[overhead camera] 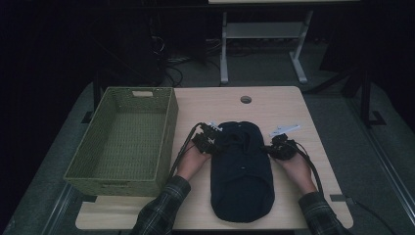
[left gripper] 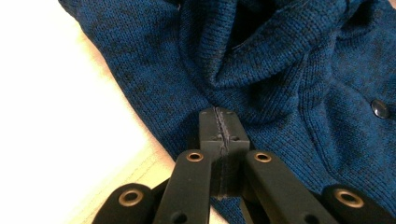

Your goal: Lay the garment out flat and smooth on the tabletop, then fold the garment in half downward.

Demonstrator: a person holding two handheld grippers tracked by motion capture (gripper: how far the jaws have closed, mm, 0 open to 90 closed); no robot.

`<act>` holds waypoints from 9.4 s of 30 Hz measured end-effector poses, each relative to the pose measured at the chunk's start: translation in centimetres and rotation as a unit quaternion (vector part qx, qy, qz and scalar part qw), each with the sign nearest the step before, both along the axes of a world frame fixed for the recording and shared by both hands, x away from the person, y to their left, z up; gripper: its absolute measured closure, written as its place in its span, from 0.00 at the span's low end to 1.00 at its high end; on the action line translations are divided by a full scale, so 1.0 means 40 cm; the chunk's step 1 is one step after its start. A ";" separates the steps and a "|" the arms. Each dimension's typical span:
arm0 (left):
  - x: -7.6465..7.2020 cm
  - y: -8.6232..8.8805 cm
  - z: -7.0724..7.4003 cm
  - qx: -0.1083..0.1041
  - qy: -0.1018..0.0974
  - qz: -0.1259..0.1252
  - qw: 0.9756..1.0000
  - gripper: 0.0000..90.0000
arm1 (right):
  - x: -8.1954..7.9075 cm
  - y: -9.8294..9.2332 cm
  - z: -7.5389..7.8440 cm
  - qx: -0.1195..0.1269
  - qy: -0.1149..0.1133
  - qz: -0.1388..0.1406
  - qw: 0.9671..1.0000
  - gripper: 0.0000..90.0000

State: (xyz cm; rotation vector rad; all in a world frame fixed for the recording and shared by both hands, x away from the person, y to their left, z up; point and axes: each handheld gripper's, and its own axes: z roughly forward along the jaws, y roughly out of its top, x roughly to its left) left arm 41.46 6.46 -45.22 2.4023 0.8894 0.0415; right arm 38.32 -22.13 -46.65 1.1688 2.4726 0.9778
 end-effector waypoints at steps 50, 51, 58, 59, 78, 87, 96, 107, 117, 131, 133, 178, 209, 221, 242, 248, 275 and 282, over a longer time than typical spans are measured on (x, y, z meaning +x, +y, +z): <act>-0.114 0.028 0.026 0.004 0.009 -0.038 0.999 0.93 | -0.101 -0.032 0.043 -0.008 0.015 0.027 0.999 0.84; -0.110 0.030 0.032 0.001 0.007 -0.034 0.999 0.91 | -0.097 -0.034 0.051 -0.003 0.015 0.026 1.000 0.82; -0.067 0.042 0.071 -0.014 -0.012 -0.013 1.000 0.79 | -0.054 -0.036 0.090 0.019 0.009 0.025 0.999 0.76; -0.067 0.042 0.071 -0.014 -0.012 -0.013 1.000 0.78 | -0.054 -0.036 0.090 0.019 0.009 0.025 0.999 0.76; 0.079 0.012 0.079 -0.003 -0.034 0.017 0.999 0.59 | 0.091 0.001 0.098 0.032 0.006 0.023 0.999 0.72; 0.109 0.009 0.038 0.009 -0.031 0.019 0.999 0.53 | 0.135 -0.005 0.042 0.034 0.028 0.014 0.999 0.72; 0.110 0.000 0.003 0.016 -0.028 -0.007 0.999 0.52 | 0.137 0.001 0.011 0.031 0.047 0.025 0.998 0.72; 0.106 -0.001 -0.007 -0.009 -0.029 -0.036 0.999 0.70 | 0.141 -0.001 0.001 0.050 0.066 0.033 0.996 0.84; 0.099 -0.002 0.009 -0.009 -0.025 -0.029 0.999 0.87 | 0.133 0.011 0.015 0.025 0.053 0.037 0.998 0.92; 0.092 -0.009 0.110 -0.018 -0.063 -0.016 0.998 0.90 | 0.119 -0.003 0.099 0.026 0.003 0.022 0.999 0.92; 0.092 -0.011 0.123 -0.016 -0.071 -0.015 0.997 0.90 | 0.119 -0.003 0.113 0.024 -0.002 0.021 1.000 0.92; 0.020 0.021 0.299 -0.029 -0.174 -0.020 0.984 0.89 | 0.063 0.025 0.289 0.019 -0.120 0.028 0.992 0.91; -0.093 0.054 0.225 -0.047 -0.135 -0.049 0.989 0.87 | -0.065 0.012 0.206 0.060 -0.086 0.069 0.992 0.87; -0.133 0.061 0.204 -0.044 -0.119 -0.066 0.990 0.86 | -0.117 0.008 0.187 0.060 -0.080 0.082 0.992 0.85; -0.212 0.073 0.162 -0.043 -0.081 -0.088 0.992 0.84 | -0.217 0.013 0.143 0.055 -0.057 0.107 0.991 0.81; -0.237 0.069 0.147 -0.043 -0.070 -0.092 0.992 0.84 | -0.251 0.014 0.132 0.064 -0.050 0.111 0.990 0.79; -0.326 0.084 0.103 -0.040 -0.041 -0.104 0.993 0.80 | -0.344 0.028 0.084 0.084 -0.029 0.137 0.987 0.62; -0.331 0.103 0.193 -0.054 -0.078 -0.102 0.990 0.77 | -0.342 -0.003 0.151 0.105 -0.068 0.125 0.984 0.64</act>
